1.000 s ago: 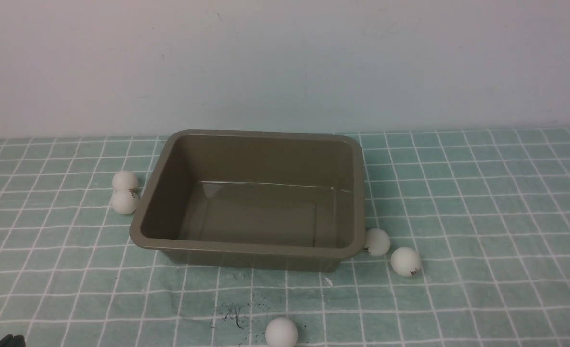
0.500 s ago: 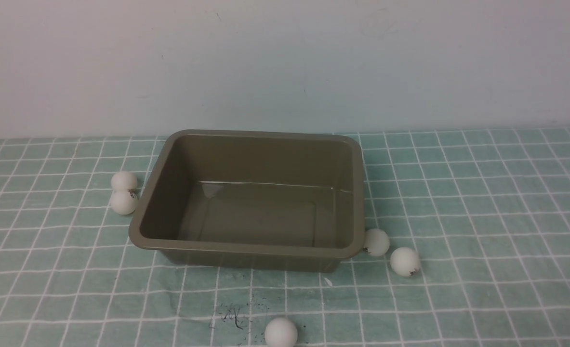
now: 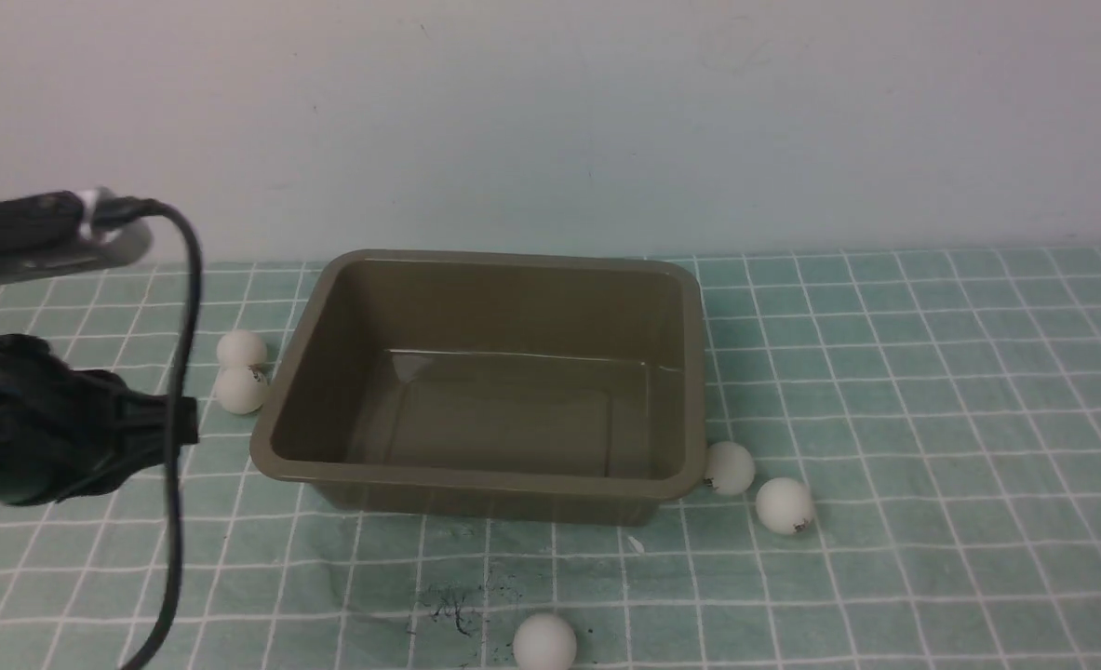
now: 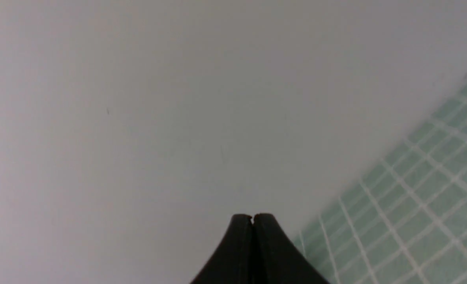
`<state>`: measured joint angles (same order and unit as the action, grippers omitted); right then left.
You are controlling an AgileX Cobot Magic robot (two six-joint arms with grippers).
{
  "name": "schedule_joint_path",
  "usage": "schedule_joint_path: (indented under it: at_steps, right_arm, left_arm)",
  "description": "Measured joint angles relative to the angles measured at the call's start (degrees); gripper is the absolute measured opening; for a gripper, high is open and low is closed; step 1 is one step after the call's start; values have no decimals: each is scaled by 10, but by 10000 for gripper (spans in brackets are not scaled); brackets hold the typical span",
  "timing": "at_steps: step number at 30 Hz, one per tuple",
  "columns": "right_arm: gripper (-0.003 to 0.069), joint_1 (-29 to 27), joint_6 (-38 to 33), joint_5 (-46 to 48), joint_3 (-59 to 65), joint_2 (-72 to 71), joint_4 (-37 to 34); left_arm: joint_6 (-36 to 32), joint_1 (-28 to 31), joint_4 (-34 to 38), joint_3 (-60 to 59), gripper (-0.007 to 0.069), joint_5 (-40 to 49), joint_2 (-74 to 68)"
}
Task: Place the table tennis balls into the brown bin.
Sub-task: 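Reach for and grasp a ping pong ball on the table beside the basket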
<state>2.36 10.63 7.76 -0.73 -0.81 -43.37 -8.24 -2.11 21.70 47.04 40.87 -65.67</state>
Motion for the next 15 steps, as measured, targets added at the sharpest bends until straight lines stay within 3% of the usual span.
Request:
schedule_joint_path:
  at_steps: [7,10,15]
  right_arm:
    - [-15,1,-74,361,-217,147,116]
    - [-15,1,-102,463,-294,231,164]
    - [-15,1,-135,518,-351,299,190]
  left_arm:
    - [-5,39,0,171,-5,21,-223]
    - [-9,60,-2,241,-5,38,-292]
    - [-14,73,-22,352,17,78,-417]
